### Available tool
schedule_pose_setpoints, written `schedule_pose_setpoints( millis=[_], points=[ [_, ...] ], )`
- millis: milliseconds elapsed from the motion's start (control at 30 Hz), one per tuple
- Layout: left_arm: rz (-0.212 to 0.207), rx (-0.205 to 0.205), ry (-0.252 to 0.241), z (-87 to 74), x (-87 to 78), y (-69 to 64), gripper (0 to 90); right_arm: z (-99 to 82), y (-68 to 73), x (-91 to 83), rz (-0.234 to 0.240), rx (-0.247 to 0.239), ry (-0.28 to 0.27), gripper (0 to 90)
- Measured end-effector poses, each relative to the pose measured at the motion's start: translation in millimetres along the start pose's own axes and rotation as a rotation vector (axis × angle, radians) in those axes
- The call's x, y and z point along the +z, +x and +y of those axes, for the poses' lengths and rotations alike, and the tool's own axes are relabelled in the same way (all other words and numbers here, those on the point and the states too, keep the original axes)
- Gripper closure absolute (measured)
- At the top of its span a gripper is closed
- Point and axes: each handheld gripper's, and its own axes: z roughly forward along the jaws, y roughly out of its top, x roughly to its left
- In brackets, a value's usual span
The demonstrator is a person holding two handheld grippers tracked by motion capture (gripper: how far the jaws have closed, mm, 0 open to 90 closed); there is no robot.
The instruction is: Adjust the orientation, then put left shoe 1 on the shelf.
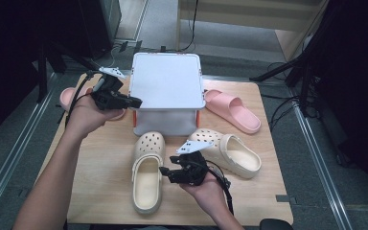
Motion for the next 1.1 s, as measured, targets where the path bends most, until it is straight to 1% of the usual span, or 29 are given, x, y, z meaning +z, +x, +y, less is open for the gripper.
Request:
schedule_pose_setpoints(
  millis=[33,67,133,167,233,267,333,367,400,433,500,600,733,800,900,967,1000,1033,1100],
  points=[
    [0.0,0.0,0.0,0.0,0.0,0.0,84.4,-1.1,2.5,1.2,0.0,0.004,0.002,44.7],
    [-0.004,0.002,0.002,3.4,3.7,4.9,84.4,-2.3,4.4,2.5,-0.006,0.008,0.005,44.0],
    [0.001,-0.003,0.003,3.8,6.1,6.7,84.4,-3.5,5.7,3.6,-0.011,0.012,0.007,43.3],
    [0.009,0.005,0.009,3.9,12.0,10.4,84.3,-5.9,8.0,5.3,-0.024,0.024,0.003,41.4],
    [0.012,0.007,0.006,3.9,15.2,11.6,83.9,-6.4,8.5,5.9,-0.03,0.027,0.005,40.7],
    [0.01,0.019,0.008,4.1,19.5,12.9,83.9,-6.7,8.9,6.9,-0.036,0.032,0.009,39.4],
    [0.022,0.029,0.014,3.8,25.8,14.2,82.7,-6.9,10.2,11.3,-0.047,0.056,0.003,37.3],
    [0.022,0.029,0.014,3.8,25.8,14.2,82.8,-6.9,10.2,11.3,-0.047,0.056,0.003,37.3],
    [0.011,0.028,0.005,3.8,26.4,16.3,82.8,-7.2,10.7,12.4,-0.046,0.063,0.001,36.6],
    [0.013,0.019,0.0,3.9,26.5,19.3,82.9,-8.8,12.9,17.0,-0.045,0.075,0.003,35.4],
    [0.011,0.012,-0.002,3.9,26.2,21.9,83.0,-10.0,15.5,20.8,-0.048,0.069,0.017,34.3],
    [0.027,0.008,-0.003,3.8,25.2,23.1,82.6,-11.7,18.9,24.5,-0.056,0.061,0.02,33.8],
    [0.022,0.008,-0.006,3.6,25.3,24.0,81.7,-12.9,21.4,26.2,-0.054,0.066,0.023,33.3],
    [0.018,0.008,-0.01,3.0,25.3,24.9,81.6,-12.7,23.1,29.5,-0.069,0.054,0.032,32.7],
    [0.022,0.016,-0.008,2.4,24.2,25.4,81.7,-11.2,22.4,33.7,-0.076,0.066,0.039,32.7],
    [0.016,0.007,-0.011,2.1,24.1,26.6,81.9,-10.6,21.4,37.4,-0.083,0.073,0.036,32.8],
    [0.01,0.003,-0.01,2.0,24.0,27.4,82.1,-10.6,21.3,39.0,-0.087,0.084,0.039,32.8],
    [0.01,0.003,-0.01,2.0,24.0,27.4,82.3,-10.6,21.3,39.0,-0.087,0.084,0.039,32.8],
    [0.013,0.003,-0.01,1.9,23.9,27.4,82.5,-11.5,20.5,43.5,-0.096,0.103,0.035,33.7]
  ],
)
